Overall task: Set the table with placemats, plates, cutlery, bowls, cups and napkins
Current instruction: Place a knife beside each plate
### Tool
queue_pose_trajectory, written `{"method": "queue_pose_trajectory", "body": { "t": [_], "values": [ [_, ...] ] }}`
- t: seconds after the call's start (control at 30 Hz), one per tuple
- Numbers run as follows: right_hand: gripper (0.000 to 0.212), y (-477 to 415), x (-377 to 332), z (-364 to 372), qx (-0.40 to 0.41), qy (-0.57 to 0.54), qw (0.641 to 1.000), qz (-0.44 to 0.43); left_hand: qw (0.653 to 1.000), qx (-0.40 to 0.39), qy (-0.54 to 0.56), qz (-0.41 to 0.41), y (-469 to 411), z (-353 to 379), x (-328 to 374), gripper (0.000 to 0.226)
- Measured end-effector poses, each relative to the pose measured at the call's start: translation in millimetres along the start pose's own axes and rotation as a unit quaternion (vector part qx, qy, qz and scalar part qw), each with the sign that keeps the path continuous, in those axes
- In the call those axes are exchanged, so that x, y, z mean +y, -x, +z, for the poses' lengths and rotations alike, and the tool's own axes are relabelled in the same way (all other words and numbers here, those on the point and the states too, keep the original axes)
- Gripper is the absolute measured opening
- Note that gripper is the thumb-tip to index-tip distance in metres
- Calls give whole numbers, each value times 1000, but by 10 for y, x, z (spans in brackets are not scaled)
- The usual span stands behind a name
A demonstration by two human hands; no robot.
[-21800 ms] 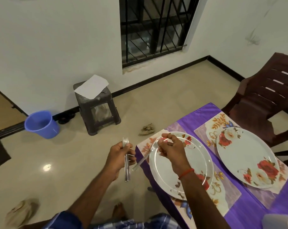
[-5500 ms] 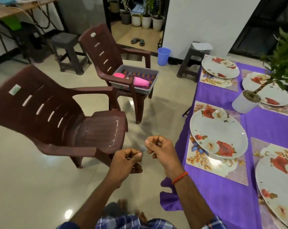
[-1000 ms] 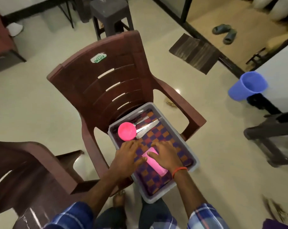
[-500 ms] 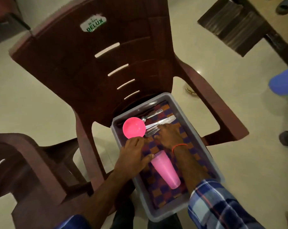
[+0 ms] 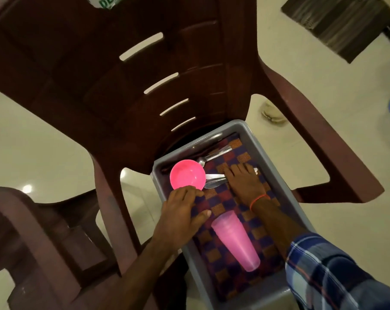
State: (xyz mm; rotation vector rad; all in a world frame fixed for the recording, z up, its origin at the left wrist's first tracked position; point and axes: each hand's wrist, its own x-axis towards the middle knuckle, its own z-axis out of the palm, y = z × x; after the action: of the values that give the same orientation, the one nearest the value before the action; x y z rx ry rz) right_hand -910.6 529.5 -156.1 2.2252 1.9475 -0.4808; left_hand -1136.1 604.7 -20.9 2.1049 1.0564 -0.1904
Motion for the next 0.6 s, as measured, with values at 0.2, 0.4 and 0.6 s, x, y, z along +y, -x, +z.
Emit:
{"method": "queue_pose_trajectory", "body": {
  "t": [0.2,0.4,0.6],
  "values": [
    [12,-8,-100,-71,-60,23,996,61,1000,-2,3,4,79,30,66,58],
    [11,50,-232,7,-60,35,991,118,1000,-13,-5,24,143,121,83,63],
    [8,132,-302,101,-46,78,988,122,999,-8,-4,31,208,234,41,60]
  ]
}}
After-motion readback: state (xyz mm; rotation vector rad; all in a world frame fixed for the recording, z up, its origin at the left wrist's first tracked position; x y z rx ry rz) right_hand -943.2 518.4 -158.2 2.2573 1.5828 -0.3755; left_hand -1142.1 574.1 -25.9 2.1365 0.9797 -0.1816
